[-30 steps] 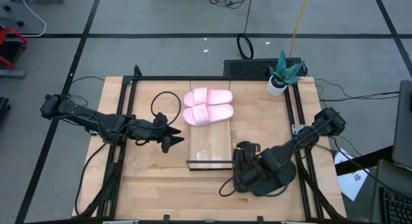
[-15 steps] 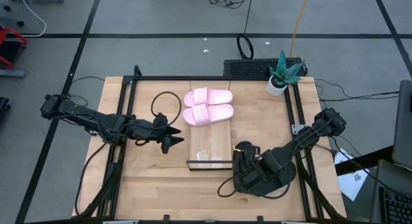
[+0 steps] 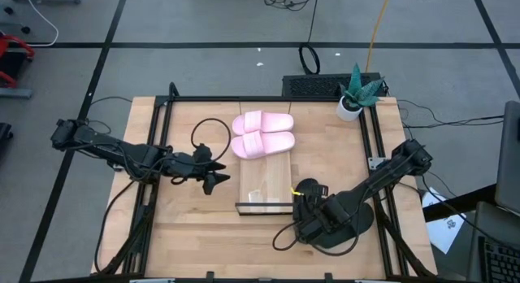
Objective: Pick and place slides into the shelf
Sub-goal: Put the left black slide on the shelf
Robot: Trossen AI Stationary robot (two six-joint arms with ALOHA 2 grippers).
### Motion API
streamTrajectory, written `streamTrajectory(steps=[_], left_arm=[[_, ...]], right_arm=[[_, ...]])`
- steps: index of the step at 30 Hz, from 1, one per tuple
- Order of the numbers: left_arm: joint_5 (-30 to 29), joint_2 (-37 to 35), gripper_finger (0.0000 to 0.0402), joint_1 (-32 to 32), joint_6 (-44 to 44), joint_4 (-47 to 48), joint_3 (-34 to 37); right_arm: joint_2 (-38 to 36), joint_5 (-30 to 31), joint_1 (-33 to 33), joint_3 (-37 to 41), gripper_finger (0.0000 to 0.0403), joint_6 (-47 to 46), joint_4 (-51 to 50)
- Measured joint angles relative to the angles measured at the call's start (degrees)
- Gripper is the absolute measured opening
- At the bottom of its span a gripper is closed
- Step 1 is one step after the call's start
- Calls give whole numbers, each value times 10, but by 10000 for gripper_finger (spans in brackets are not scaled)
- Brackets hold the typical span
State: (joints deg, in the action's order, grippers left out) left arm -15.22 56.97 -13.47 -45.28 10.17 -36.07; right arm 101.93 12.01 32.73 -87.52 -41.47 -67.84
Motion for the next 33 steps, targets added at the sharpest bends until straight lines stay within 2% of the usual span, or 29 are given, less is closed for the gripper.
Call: streamTrajectory(steps=[15,20,25,33], left_arm=[[1,0,257,0,1,0,0],[1,0,257,0,1,0,0],[1,0,257,0,1,0,0],[2,0,257,0,1,-1,0]], right_arm=[[0,13,0,100,176,-54,33],[0,17,0,114,176,-73,32],[0,47,0,114,176,-88,23],[0,60,0,135,141,-106,25]])
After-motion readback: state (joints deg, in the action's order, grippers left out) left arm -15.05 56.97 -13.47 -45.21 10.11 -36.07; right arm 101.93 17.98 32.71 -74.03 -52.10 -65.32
